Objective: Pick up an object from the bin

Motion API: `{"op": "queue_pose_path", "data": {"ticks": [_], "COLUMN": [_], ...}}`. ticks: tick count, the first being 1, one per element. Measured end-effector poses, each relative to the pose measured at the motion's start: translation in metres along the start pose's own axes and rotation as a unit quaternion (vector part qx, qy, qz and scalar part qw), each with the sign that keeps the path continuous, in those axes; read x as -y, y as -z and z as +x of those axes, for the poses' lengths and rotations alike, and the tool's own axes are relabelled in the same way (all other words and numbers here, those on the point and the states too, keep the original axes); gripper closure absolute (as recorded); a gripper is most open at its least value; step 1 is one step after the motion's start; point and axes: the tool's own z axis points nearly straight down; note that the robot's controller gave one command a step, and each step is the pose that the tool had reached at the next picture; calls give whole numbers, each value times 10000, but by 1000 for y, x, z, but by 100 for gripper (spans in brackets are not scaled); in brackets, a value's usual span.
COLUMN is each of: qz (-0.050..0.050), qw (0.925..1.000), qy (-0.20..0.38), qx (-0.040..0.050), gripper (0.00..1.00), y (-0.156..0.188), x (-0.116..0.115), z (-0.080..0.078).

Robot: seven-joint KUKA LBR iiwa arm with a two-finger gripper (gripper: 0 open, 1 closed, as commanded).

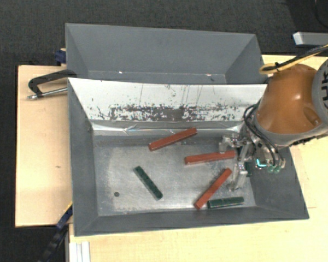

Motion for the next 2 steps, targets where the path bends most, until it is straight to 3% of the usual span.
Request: {"op": "queue_pose_path", "data": {"ticks": [1, 2], "qz": [5, 11], "qw": [10000, 9996], "qy": [7, 266], "qx": [39, 74], "gripper": [0, 0], "y": [4, -42], "x": [0, 1], "z": [-2, -31]}}
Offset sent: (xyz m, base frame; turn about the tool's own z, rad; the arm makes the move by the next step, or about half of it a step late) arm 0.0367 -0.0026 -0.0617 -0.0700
